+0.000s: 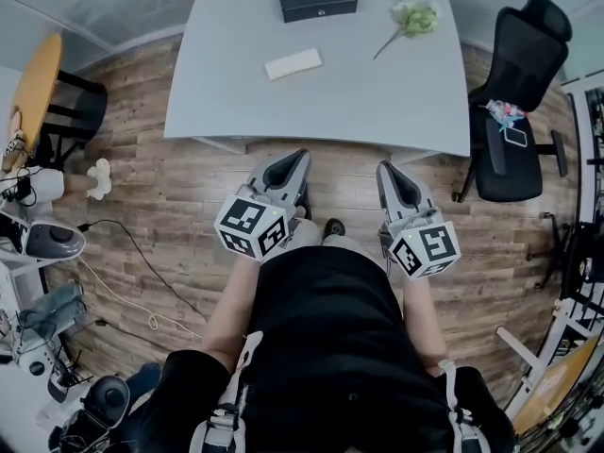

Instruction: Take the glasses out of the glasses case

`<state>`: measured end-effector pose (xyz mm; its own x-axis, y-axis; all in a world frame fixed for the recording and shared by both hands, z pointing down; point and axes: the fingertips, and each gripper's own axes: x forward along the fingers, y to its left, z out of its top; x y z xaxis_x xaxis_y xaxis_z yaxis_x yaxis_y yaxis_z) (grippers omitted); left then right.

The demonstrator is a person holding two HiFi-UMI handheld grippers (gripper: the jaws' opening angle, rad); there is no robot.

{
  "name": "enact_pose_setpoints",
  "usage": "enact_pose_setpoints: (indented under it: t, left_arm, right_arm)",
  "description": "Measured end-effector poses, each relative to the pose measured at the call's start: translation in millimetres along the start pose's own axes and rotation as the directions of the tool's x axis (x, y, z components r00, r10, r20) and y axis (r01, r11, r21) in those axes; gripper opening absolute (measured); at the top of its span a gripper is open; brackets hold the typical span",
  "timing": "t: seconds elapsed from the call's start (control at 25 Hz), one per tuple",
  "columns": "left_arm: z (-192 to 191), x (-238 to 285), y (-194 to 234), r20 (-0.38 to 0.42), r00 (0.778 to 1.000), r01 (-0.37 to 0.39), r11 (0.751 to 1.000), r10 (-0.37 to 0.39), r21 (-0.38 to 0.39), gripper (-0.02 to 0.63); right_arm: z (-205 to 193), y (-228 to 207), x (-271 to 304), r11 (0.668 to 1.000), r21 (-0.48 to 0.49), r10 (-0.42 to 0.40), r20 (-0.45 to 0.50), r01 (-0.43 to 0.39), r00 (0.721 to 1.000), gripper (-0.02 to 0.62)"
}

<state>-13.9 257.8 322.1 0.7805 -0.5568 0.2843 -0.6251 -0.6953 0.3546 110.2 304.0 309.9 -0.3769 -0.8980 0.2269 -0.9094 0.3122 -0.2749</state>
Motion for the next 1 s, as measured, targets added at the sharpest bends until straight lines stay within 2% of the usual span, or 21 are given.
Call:
enact_pose_setpoints:
  t: [0.44,1.0]
  left_arm:
    - [55,37,89,0.015,1.000,0.015,1.000,-0.015,0.002,0.023]
    - [86,48,192,0.009,1.000,0.013,1.000,-0.013,-0.004,0.023]
  right_arm:
    - [39,-3,102,1.000,-0.009,-0.005,0.012,0.005,1.000,0.018]
    - [57,1,201,0.999,-0.007,-0.048,0.011,0.048,0.999,0.018]
